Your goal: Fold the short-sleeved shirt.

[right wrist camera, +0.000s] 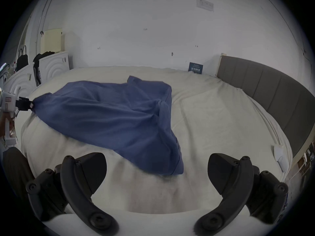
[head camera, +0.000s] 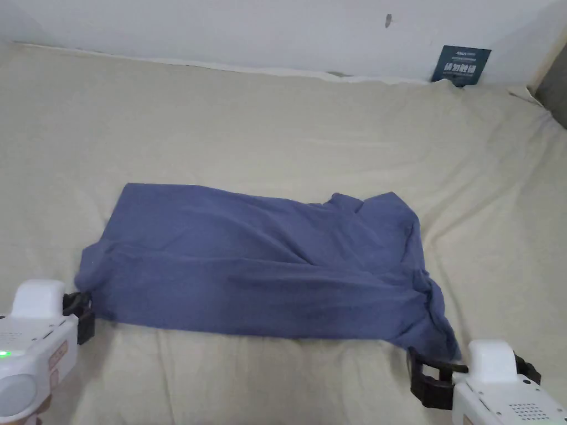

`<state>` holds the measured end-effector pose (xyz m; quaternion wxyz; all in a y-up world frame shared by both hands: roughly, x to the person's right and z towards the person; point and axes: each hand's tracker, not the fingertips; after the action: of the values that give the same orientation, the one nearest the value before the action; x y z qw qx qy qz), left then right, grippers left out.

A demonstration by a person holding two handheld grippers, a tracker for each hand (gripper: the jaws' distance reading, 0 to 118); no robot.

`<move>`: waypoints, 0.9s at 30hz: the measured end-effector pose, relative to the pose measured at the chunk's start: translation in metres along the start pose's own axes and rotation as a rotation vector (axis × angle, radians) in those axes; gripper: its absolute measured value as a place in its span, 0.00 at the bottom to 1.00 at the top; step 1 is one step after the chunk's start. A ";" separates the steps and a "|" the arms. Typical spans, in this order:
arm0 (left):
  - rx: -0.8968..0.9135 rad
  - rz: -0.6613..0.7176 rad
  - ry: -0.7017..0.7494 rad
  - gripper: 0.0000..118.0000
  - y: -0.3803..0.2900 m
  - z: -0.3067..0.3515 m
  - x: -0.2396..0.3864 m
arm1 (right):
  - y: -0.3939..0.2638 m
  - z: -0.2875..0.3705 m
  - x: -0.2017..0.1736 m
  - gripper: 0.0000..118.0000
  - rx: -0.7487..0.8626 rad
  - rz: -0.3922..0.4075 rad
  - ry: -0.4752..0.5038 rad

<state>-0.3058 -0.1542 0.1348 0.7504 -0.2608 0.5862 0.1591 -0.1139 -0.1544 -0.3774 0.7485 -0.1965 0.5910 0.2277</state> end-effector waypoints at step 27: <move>-0.066 0.246 -0.180 0.05 -0.030 0.108 -0.053 | 0.020 0.088 0.023 0.03 0.062 -0.025 0.109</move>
<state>-0.2172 -0.1130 0.2112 0.7657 -0.1963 0.5386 0.2917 -0.0509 -0.0865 -0.3809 0.7237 -0.1927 0.6352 0.1888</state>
